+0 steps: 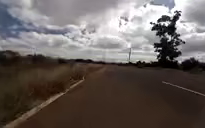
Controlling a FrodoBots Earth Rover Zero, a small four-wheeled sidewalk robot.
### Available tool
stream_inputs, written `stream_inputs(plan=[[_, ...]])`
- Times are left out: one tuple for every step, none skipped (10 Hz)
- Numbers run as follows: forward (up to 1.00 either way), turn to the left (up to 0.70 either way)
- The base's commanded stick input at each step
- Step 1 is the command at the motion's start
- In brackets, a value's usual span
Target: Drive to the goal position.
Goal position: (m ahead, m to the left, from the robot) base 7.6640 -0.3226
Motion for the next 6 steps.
stream_inputs(plan=[[0.85, 0.00], [0.85, 0.00], [0.85, 0.00], [0.85, 0.00], [0.85, 0.00], [0.85, 0.00]])
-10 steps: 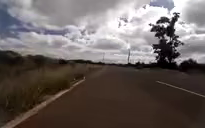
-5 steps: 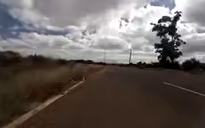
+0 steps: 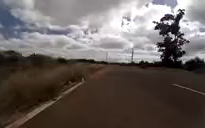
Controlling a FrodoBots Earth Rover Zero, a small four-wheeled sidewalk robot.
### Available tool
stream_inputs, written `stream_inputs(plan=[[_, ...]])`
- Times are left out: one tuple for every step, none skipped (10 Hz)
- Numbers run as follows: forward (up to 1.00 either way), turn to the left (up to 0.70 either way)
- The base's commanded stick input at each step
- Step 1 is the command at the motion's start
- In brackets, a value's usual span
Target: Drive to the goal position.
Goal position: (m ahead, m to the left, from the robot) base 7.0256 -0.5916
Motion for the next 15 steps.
stream_inputs(plan=[[0.85, 0.00], [0.85, 0.00], [0.85, -0.13], [0.85, -0.22], [0.85, -0.23], [0.85, -0.23], [0.85, -0.23], [0.85, -0.21], [0.85, -0.04], [0.85, 0.00], [0.85, 0.00], [0.85, 0.00], [0.85, 0.00], [0.85, 0.00], [0.85, 0.00]])
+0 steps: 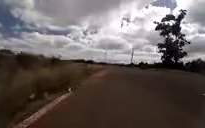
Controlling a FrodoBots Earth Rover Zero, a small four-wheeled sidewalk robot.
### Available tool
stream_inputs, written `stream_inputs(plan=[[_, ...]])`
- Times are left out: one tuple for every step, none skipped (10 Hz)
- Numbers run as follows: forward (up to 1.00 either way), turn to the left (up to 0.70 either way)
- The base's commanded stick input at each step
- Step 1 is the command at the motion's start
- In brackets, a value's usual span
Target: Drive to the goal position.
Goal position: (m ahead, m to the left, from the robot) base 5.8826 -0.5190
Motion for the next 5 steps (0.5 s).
stream_inputs(plan=[[0.85, 0.00], [0.85, 0.00], [0.85, -0.05], [0.85, -0.21], [0.85, -0.32]])
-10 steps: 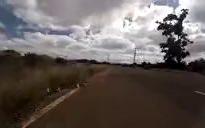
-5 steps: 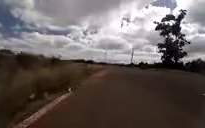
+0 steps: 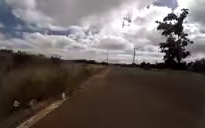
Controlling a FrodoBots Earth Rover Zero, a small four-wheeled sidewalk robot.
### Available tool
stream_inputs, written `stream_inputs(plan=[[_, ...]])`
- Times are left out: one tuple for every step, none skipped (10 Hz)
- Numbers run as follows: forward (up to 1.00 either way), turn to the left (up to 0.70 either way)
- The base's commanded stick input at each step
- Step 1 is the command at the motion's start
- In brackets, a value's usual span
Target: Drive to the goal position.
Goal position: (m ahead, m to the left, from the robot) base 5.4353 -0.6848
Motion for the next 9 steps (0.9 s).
stream_inputs(plan=[[0.85, -0.33], [0.85, -0.33], [0.85, -0.31], [0.85, -0.22], [0.85, -0.10], [0.85, 0.00], [0.85, 0.00], [0.85, 0.00], [0.85, 0.00]])
